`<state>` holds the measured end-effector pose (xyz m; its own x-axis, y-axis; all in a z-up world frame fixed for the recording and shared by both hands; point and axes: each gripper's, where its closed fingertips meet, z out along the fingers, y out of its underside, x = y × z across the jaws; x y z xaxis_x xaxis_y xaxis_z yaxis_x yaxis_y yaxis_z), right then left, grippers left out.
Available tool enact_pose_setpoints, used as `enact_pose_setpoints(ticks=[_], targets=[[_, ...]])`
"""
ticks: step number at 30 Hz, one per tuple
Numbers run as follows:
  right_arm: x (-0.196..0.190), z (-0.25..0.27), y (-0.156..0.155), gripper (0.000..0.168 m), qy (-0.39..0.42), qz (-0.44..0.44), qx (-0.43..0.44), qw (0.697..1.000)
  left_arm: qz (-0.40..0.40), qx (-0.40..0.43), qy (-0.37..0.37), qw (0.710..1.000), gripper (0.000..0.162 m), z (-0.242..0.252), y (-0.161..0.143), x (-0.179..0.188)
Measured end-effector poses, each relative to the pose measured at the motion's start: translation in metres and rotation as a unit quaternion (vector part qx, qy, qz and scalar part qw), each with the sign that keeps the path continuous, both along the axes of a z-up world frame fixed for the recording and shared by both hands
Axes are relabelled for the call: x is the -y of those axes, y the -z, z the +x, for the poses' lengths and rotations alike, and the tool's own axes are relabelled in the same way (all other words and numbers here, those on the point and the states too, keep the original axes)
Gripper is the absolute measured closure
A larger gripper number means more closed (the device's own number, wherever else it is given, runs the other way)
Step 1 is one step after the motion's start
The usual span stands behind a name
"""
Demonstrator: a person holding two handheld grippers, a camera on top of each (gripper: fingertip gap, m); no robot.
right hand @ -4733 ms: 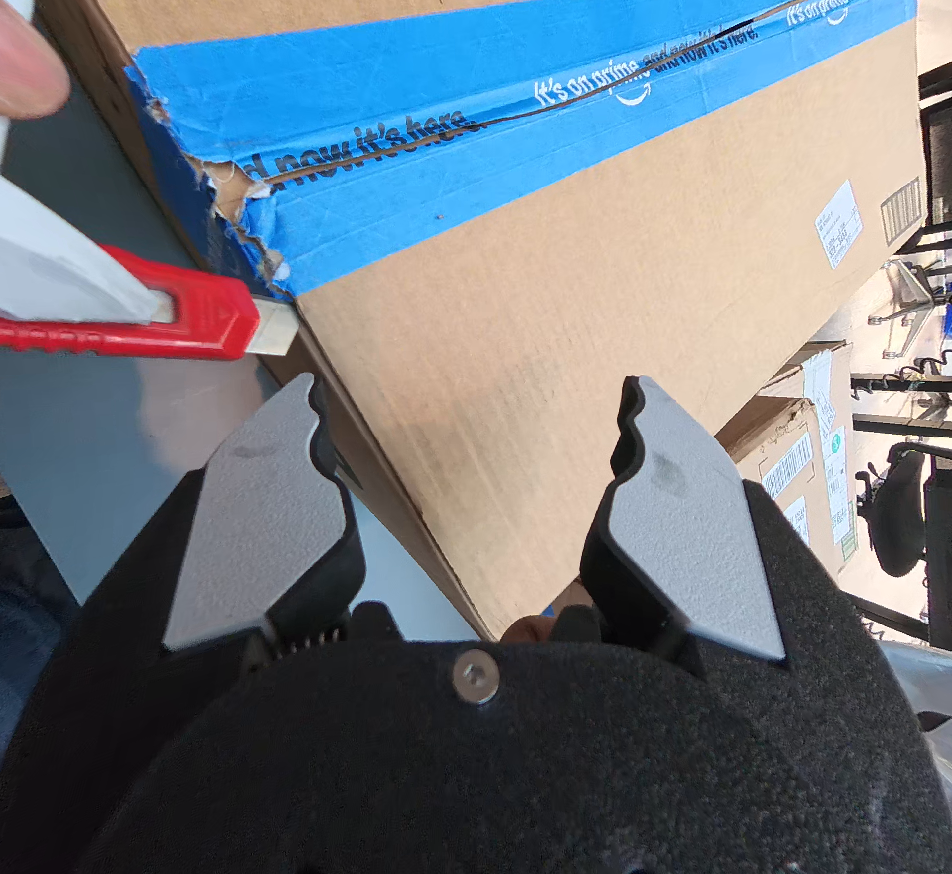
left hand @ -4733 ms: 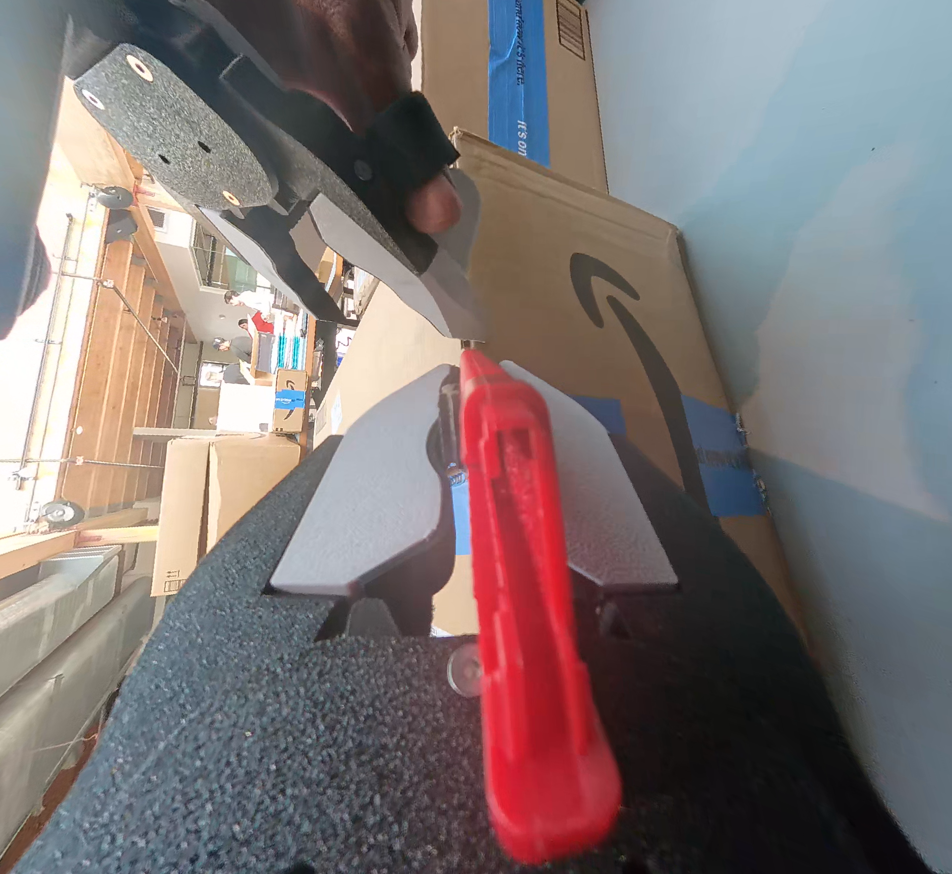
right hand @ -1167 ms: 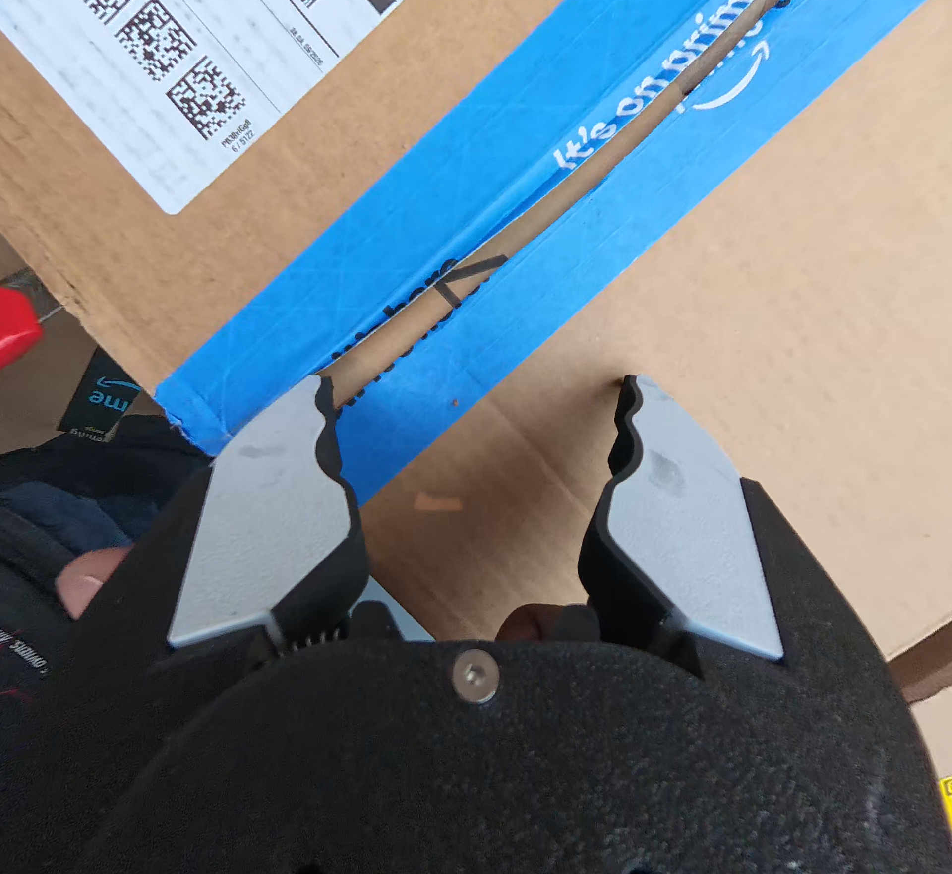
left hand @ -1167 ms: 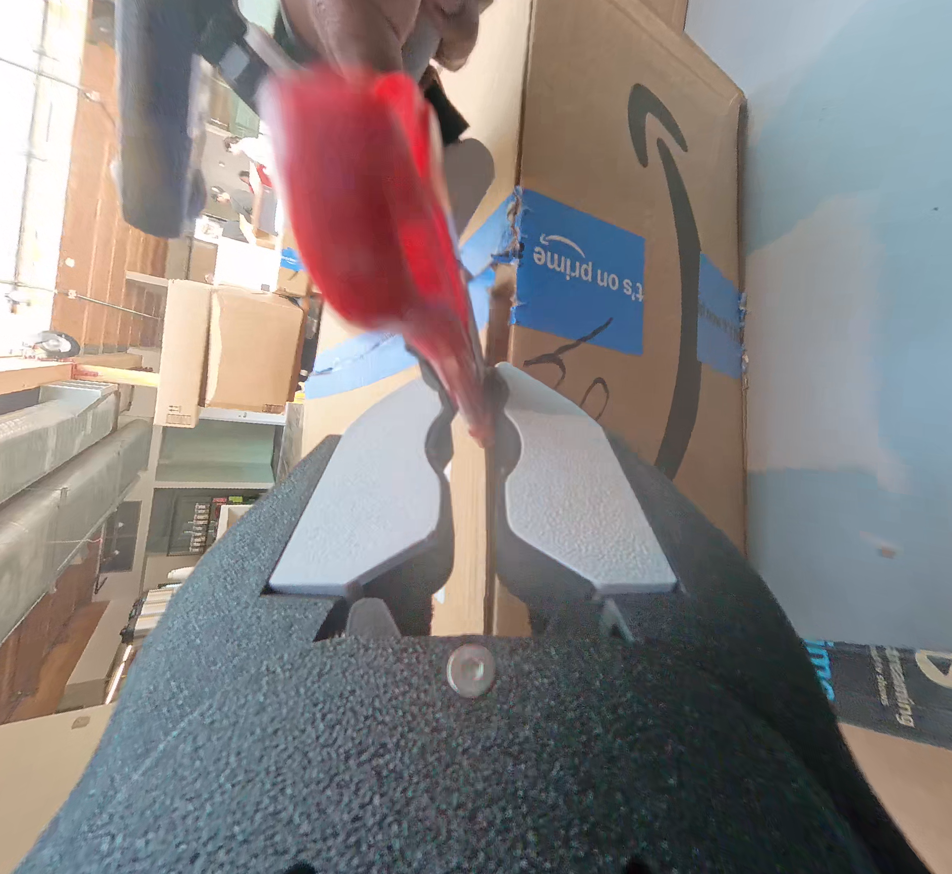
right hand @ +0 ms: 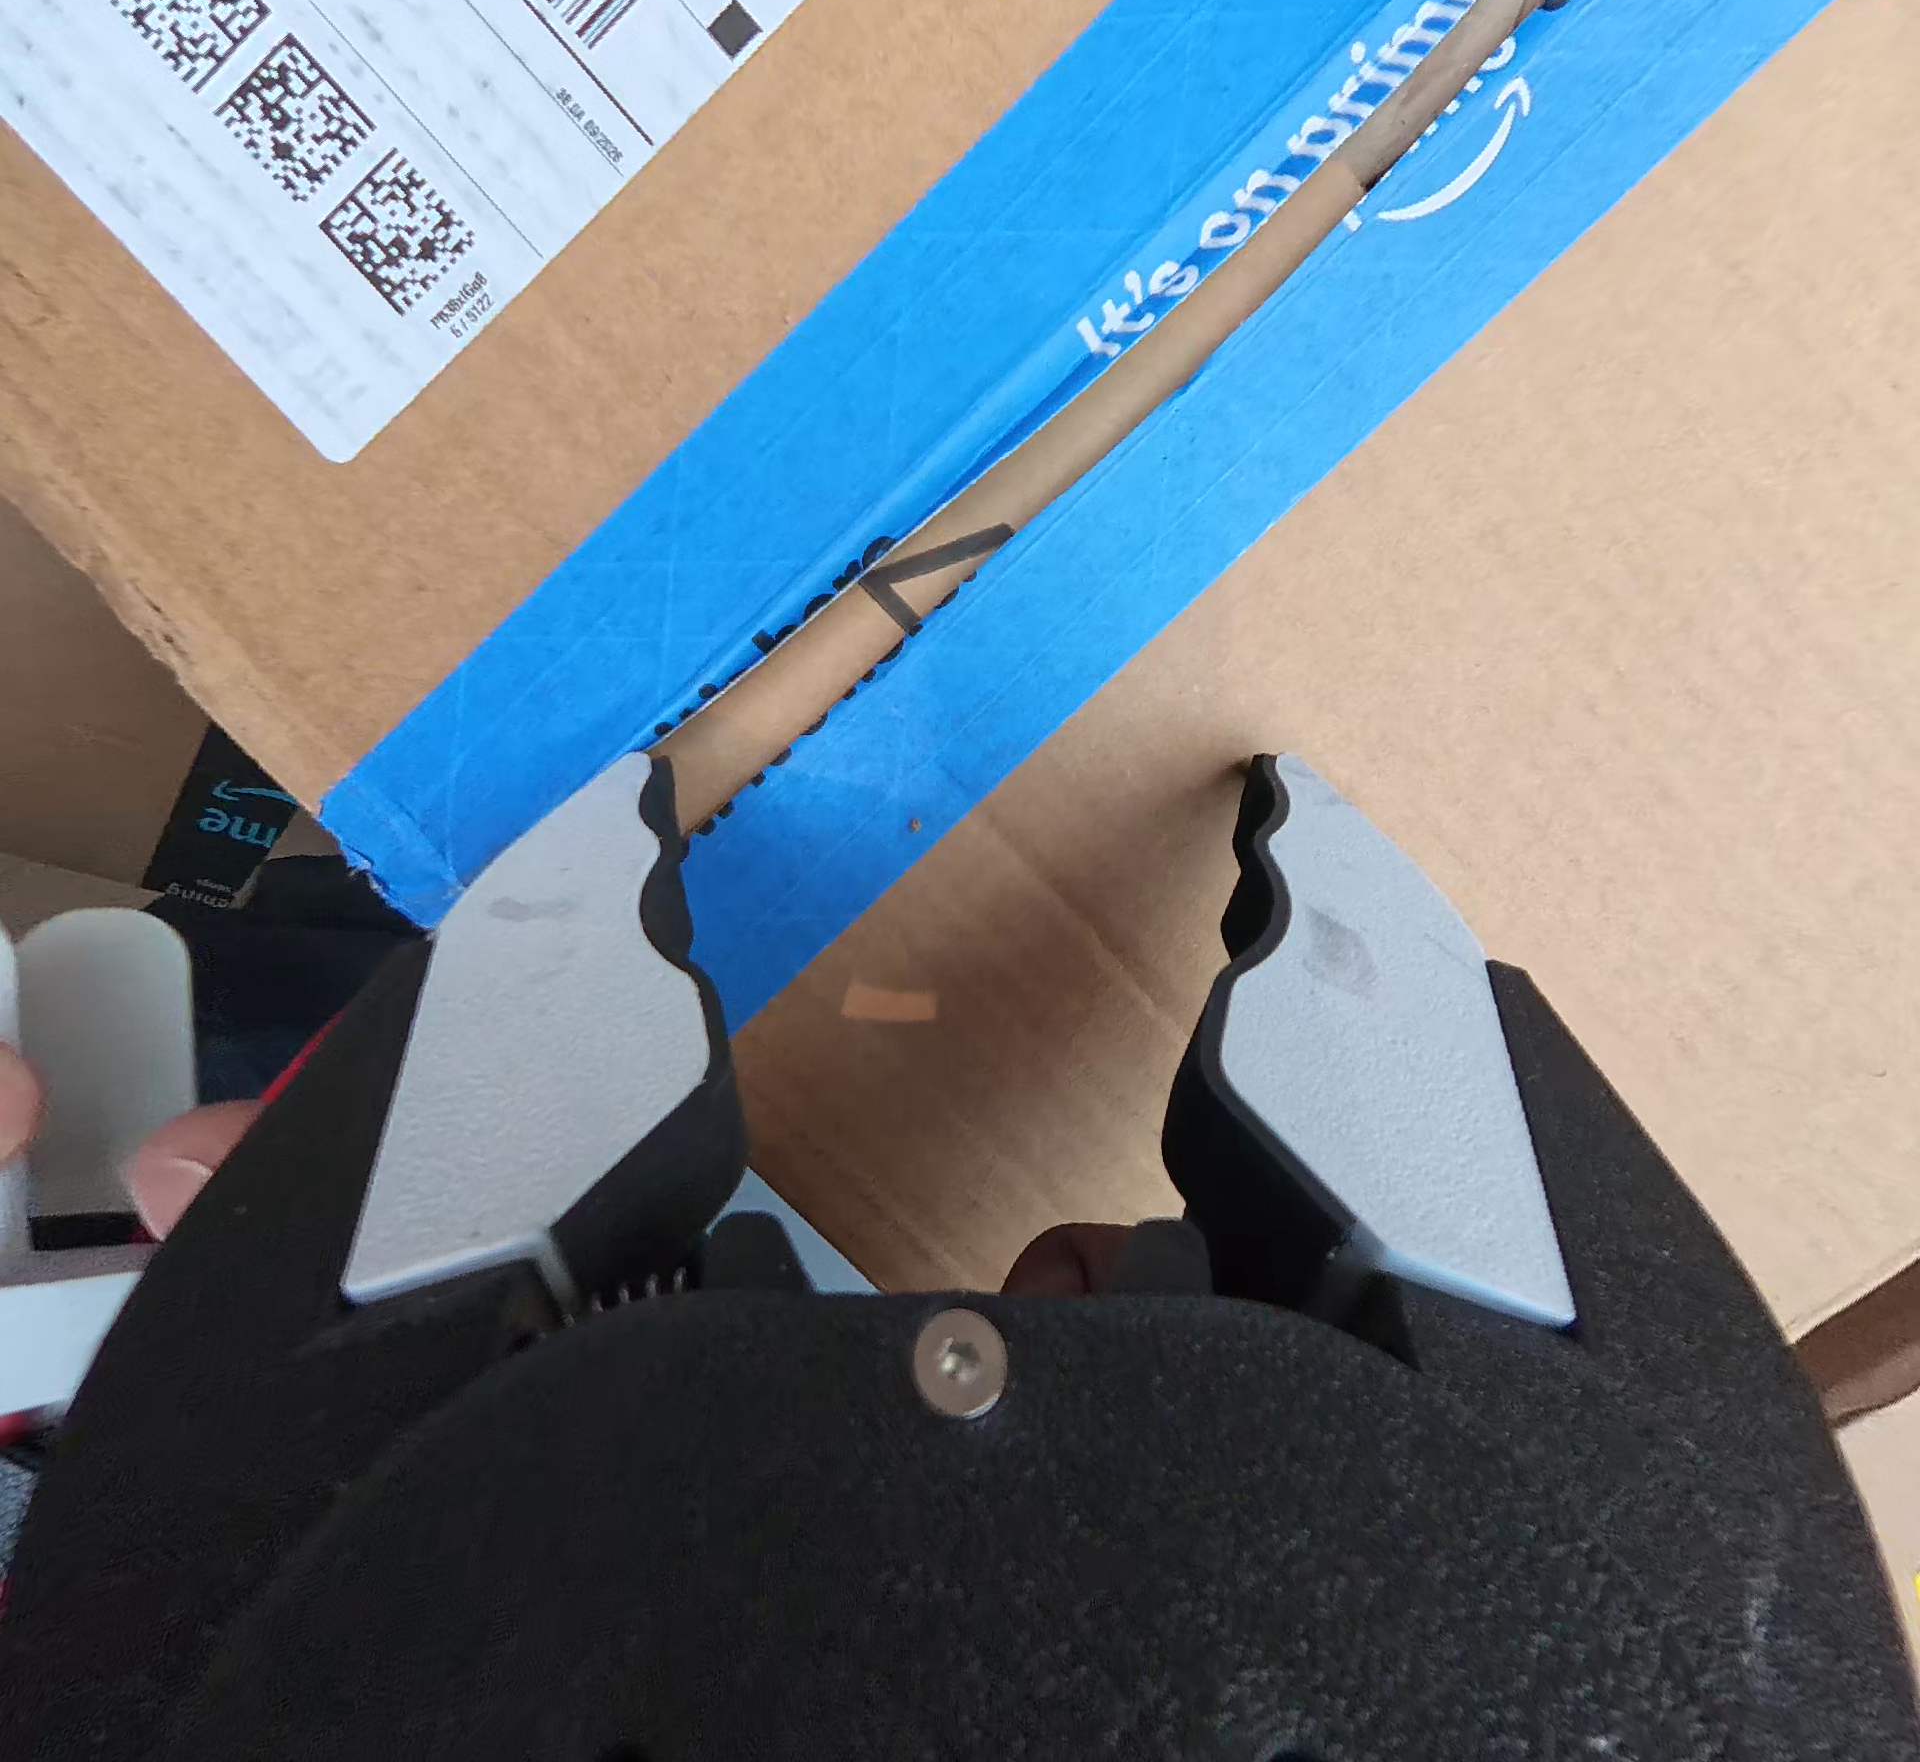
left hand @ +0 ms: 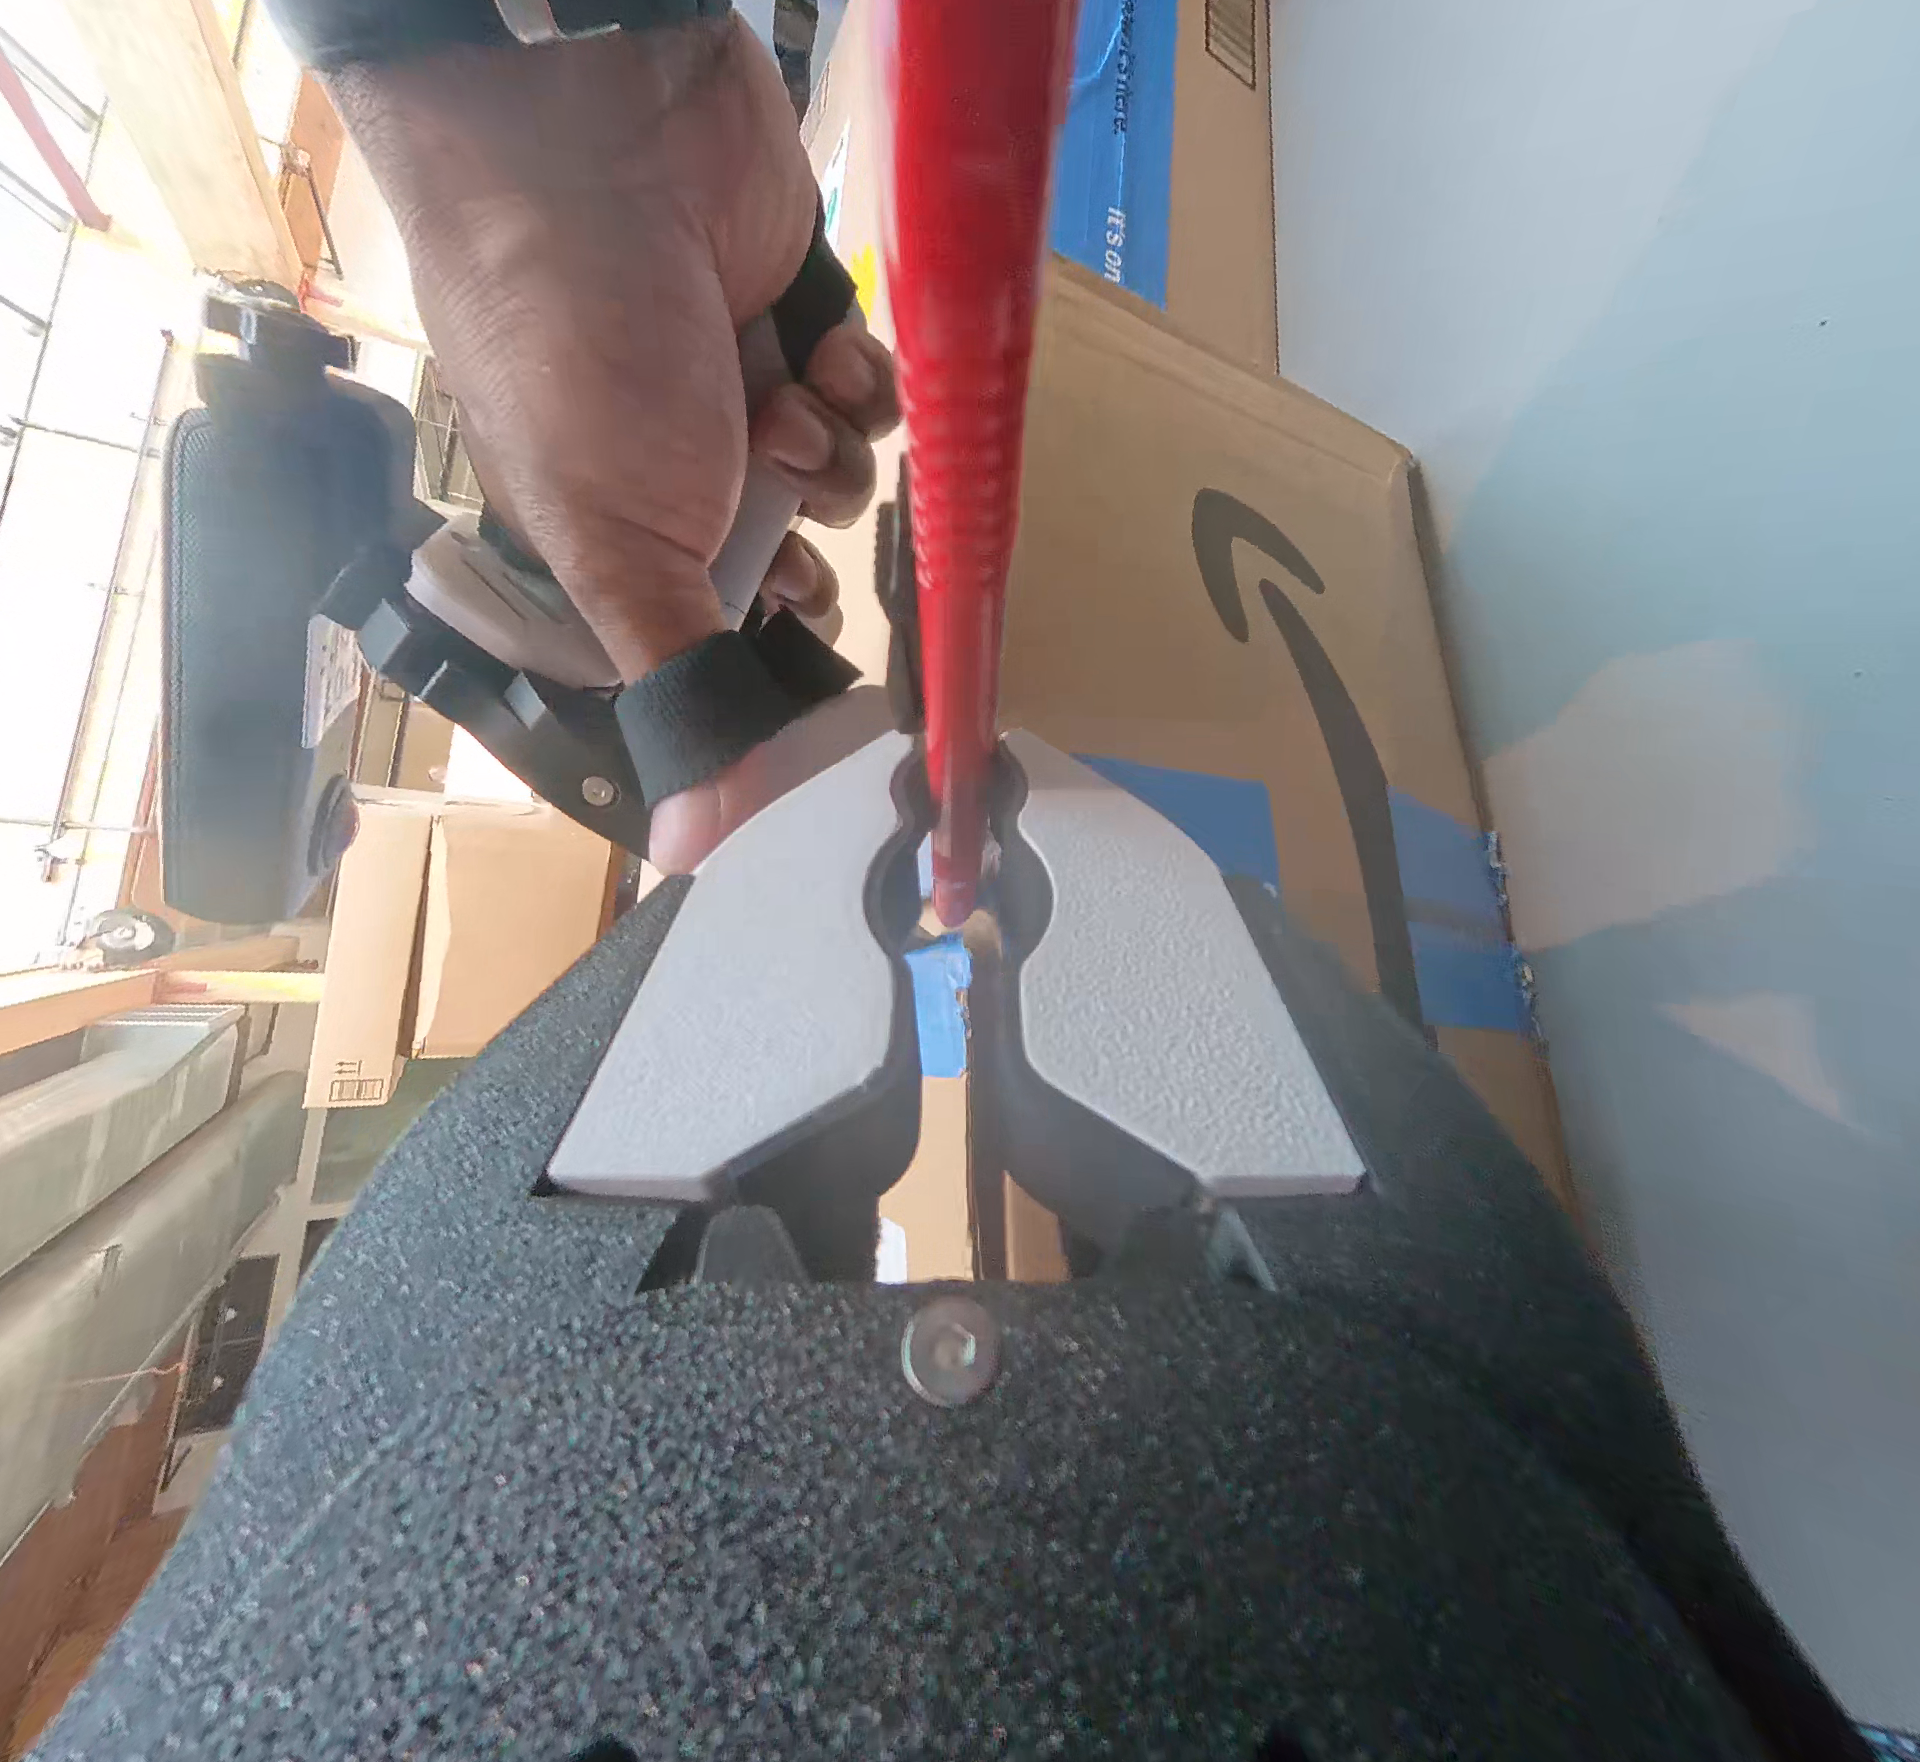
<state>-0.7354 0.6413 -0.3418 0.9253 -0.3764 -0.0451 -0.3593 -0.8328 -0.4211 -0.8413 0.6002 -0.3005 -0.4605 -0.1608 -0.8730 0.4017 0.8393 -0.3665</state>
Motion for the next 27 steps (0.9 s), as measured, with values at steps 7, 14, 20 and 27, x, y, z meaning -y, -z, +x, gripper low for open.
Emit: enact_pose_setpoints(ticks=[7, 14, 20, 27], targets=[[0.0, 0.001, 0.0, 0.069, 0.002, -0.002, 0.002, 1.0, -0.004, 0.002, -0.001, 1.0, 0.152, -0.004, -0.003, -0.001], [-0.001, 0.002, 0.0, 0.069, 0.004, -0.014, 0.003, 1.0, -0.003, 0.002, -0.011, 1.0, 0.152, 0.002, 0.0, 0.004], [-0.002, 0.001, 0.0, 0.068, 0.008, -0.011, 0.002, 1.0, -0.002, -0.005, -0.029, 1.0, 0.151, -0.002, 0.004, -0.009], [-0.003, 0.0, -0.002, 0.067, 0.015, 0.003, -0.013, 1.0, -0.008, -0.012, -0.06, 0.998, 0.151, -0.007, 0.004, -0.023]])
